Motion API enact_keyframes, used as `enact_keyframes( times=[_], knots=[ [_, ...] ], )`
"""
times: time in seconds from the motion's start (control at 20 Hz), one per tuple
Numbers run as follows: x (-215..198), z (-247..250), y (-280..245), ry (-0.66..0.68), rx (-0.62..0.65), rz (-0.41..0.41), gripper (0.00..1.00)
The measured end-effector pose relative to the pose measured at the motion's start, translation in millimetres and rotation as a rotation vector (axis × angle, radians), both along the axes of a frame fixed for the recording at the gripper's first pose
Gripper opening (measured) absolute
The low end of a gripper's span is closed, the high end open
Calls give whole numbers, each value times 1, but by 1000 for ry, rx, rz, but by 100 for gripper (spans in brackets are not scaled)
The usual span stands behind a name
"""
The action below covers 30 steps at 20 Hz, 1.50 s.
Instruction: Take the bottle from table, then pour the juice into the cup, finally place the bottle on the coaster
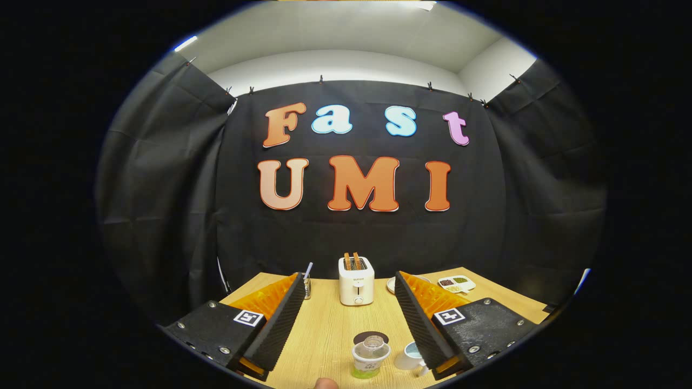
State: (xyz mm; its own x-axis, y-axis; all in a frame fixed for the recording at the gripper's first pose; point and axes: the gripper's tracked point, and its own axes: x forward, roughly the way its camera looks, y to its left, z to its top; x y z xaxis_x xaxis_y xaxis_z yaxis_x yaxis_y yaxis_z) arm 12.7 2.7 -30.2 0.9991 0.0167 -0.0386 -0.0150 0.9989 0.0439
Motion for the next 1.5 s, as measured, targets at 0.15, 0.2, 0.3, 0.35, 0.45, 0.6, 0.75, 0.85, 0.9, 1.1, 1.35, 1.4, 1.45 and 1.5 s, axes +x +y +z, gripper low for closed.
enact_keyframes(
  times=[0.15, 0.2, 0.3, 0.35, 0.45, 0.6, 0.75, 0.85, 0.9, 1.1, 1.35, 1.4, 1.45, 1.5],
  knots=[
    [3, -24, -6, 50, -2, -12, 99],
    [4, -33, -9, 72, -6, -21, 99],
    [6, -51, -12, 112, -11, -31, 99],
    [6, -60, -13, 130, -15, -35, 99],
    [7, -79, -15, 168, -25, -43, 99],
    [9, -104, -20, 217, -36, -63, 99],
    [10, -128, -20, 258, -40, -64, 99],
    [9, -144, -22, 290, -42, -67, 99],
    [8, -151, -24, 303, -43, -70, 99],
    [8, -175, -25, 340, -38, -74, 99],
    [11, -204, -22, 378, -38, -63, 99],
    [12, -209, -22, 382, -44, -65, 99],
    [13, -214, -21, 386, -48, -65, 99],
    [14, -219, -21, 392, -48, -64, 99]
  ],
)
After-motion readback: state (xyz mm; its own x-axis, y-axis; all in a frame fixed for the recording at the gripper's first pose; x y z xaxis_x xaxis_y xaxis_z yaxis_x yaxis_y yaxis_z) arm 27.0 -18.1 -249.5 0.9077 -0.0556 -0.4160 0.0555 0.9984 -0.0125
